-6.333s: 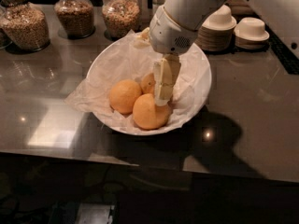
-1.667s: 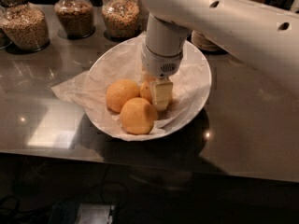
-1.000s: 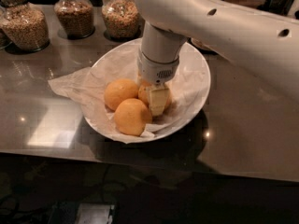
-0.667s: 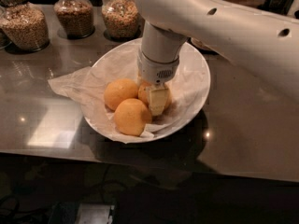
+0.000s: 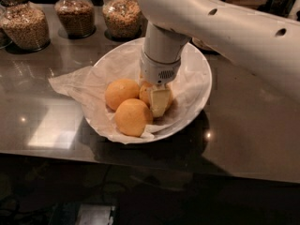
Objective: Pick orange from white bowl
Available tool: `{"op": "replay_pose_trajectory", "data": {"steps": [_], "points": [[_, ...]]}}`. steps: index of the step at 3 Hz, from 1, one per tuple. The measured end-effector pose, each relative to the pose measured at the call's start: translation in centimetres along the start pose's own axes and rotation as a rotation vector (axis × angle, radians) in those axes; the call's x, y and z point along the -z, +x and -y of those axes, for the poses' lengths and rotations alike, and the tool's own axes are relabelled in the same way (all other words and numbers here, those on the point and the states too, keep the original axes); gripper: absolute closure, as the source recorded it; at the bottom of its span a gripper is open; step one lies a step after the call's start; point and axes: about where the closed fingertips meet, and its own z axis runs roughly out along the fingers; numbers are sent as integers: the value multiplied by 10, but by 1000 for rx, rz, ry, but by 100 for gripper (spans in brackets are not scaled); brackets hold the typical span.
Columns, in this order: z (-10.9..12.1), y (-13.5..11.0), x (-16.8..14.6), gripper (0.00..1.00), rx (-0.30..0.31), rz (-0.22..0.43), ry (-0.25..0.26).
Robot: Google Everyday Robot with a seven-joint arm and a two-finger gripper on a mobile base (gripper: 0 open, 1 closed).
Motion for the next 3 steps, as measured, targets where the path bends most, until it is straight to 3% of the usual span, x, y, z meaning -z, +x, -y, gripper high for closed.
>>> {"op": "replay_pose_trajectory", "data": {"steps": [1,2,3], "points": [[2,3,1,100,-17,53,13],[2,3,2,100,-16,53,13],[3,-1,26,100,19,161,83]]}}
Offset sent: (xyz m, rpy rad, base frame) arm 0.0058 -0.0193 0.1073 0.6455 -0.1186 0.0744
